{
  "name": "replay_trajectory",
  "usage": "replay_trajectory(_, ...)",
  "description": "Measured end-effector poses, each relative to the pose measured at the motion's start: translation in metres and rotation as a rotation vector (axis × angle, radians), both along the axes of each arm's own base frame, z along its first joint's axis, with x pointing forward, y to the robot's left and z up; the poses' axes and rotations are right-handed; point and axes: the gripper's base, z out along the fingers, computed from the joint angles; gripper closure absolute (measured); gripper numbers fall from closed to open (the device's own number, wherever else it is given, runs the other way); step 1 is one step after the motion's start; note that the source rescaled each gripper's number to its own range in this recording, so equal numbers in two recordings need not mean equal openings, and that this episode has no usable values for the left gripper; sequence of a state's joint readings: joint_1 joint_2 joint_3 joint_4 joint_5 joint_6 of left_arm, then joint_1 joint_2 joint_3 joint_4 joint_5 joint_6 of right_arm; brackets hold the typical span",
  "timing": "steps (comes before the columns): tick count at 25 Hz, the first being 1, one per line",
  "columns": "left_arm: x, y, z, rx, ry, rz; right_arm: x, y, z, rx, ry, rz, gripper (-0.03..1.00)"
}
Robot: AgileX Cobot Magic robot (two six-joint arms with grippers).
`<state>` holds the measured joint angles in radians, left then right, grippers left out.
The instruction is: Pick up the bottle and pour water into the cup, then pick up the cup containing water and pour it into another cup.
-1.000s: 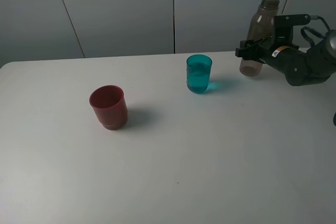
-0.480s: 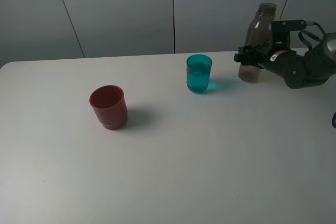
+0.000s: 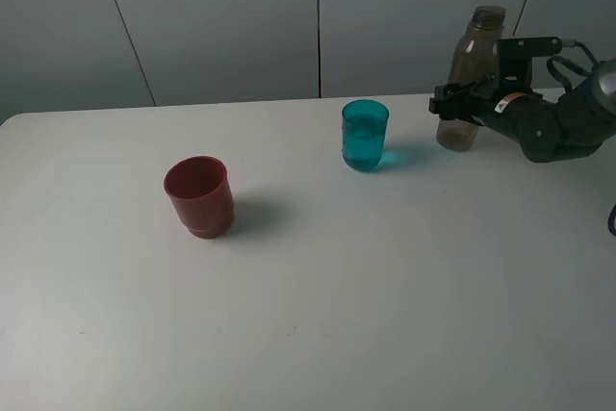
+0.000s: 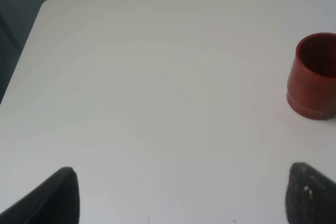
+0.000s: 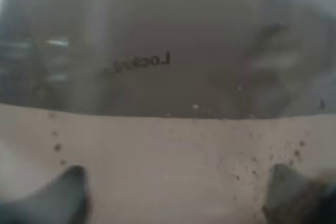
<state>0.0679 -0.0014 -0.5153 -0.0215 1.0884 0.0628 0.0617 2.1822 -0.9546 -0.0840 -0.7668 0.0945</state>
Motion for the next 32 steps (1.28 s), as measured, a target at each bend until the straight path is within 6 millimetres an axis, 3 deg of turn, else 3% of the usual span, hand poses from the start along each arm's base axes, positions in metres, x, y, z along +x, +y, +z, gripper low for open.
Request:
replay_trajectory(1,0.0,0.0,0.0,0.0,0.0,0.0,0.0,0.0,-0.001,-0.001,0.007,0.0,0.21)
replay_trajectory(2,0.0,0.0,0.0,0.0,0.0,0.0,0.0,0.0,-0.002,-0.002,0.013,0.0,0.08)
replay_trajectory(4,0.0,0.0,0.0,0.0,0.0,0.0,-0.002,0.0,-0.004,-0.006,0.046,-0.002,-0.01)
replay_trajectory(8,0.0,0.0,0.0,0.0,0.0,0.0,-0.005,0.001,0.006,-0.041,0.091,0.011,-0.03)
replay_trajectory(11,0.0,0.0,0.0,0.0,0.0,0.0,-0.019,0.0,0.017,-0.051,0.106,0.017,-0.03)
replay_trajectory(16,0.0,0.0,0.0,0.002,0.0,-0.001,-0.062,-0.002,0.033,-0.066,0.143,0.028,-0.03)
replay_trajectory(20,0.0,0.0,0.0,0.002,0.0,-0.001,-0.102,0.001,0.044,-0.127,0.159,0.134,-0.03)
replay_trajectory(26,0.0,0.0,0.0,0.002,0.0,-0.001,-0.143,0.017,0.035,-0.165,0.171,0.399,-0.03)
replay_trajectory(32,0.0,0.0,0.0,0.002,0.0,-0.001,-0.143,0.032,0.021,-0.123,0.179,0.467,-0.03)
